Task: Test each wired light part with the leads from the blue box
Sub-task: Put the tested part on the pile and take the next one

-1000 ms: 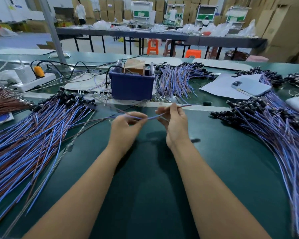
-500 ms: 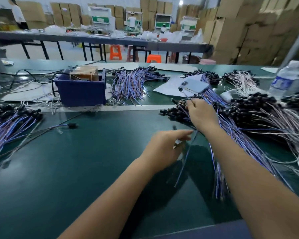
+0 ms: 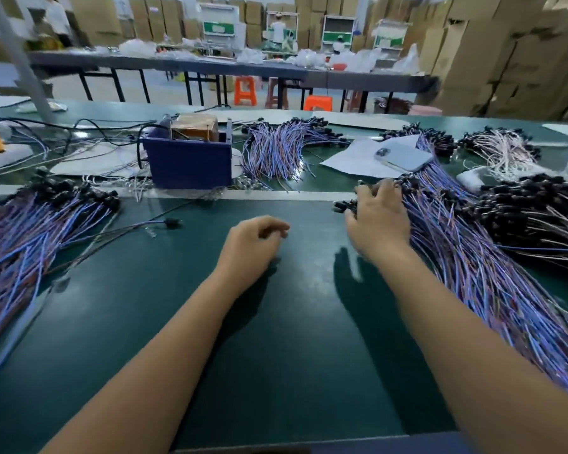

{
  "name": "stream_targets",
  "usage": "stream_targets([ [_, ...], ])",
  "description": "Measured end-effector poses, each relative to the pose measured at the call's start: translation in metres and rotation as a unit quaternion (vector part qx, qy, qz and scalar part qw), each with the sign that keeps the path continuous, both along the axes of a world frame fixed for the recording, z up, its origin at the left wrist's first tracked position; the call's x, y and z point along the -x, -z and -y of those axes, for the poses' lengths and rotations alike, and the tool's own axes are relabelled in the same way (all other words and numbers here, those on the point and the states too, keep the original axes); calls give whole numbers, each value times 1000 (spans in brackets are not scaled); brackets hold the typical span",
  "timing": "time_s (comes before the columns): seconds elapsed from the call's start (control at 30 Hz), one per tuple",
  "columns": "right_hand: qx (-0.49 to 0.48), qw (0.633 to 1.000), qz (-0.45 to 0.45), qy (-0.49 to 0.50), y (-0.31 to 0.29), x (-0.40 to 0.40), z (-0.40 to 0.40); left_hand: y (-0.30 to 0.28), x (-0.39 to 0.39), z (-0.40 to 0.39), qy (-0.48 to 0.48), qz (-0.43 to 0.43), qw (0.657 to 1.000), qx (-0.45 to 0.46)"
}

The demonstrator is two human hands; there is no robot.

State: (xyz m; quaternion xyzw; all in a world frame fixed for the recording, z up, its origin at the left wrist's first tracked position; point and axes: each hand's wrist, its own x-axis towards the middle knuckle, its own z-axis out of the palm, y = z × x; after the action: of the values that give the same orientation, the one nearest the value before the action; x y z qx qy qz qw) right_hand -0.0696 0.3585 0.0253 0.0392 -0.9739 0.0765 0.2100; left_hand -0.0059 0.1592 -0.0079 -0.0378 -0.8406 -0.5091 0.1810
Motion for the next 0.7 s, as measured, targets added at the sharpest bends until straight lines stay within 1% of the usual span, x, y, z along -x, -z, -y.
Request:
stream_targets([
  [0.1, 43, 992, 39, -107, 12, -7, 69, 5, 5, 57, -118, -8, 993, 16],
  [0.13, 60, 986, 63, -140, 17, -10, 92, 8, 8, 76, -155, -6, 988, 1],
  [0.17, 79, 979, 87, -169, 23, -13, 115, 10, 10, 92, -187, -3, 981, -45],
  [0.2, 94, 970, 108, -196, 28, -15, 137, 11, 11, 106, -214, -3, 970, -118],
  [0.27, 101, 957, 126, -241, 37, -19, 176, 9, 11, 125, -273, -23, 924, -267],
  [0.33, 92, 951, 128, -267, 42, -20, 206, 5, 10, 135, -324, -53, 880, -342],
  [0.37, 82, 950, 129, -272, 43, -19, 217, 3, 9, 137, -339, -61, 865, -365],
  [0.4, 72, 951, 131, -272, 43, -17, 226, 1, 9, 136, -346, -61, 857, -376],
  [0.43, 66, 952, 135, -268, 42, -14, 232, 0, 9, 134, -350, -53, 861, -366],
  [0.5, 68, 954, 143, -256, 40, -8, 238, 1, 11, 129, -352, -21, 887, -298],
  [0.57, 69, 955, 141, -252, 39, -5, 241, 2, 14, 125, -350, 4, 906, -237],
  [0.7, 113, 956, 122, -242, 39, -6, 241, 5, 14, 122, -366, 20, 922, -127],
])
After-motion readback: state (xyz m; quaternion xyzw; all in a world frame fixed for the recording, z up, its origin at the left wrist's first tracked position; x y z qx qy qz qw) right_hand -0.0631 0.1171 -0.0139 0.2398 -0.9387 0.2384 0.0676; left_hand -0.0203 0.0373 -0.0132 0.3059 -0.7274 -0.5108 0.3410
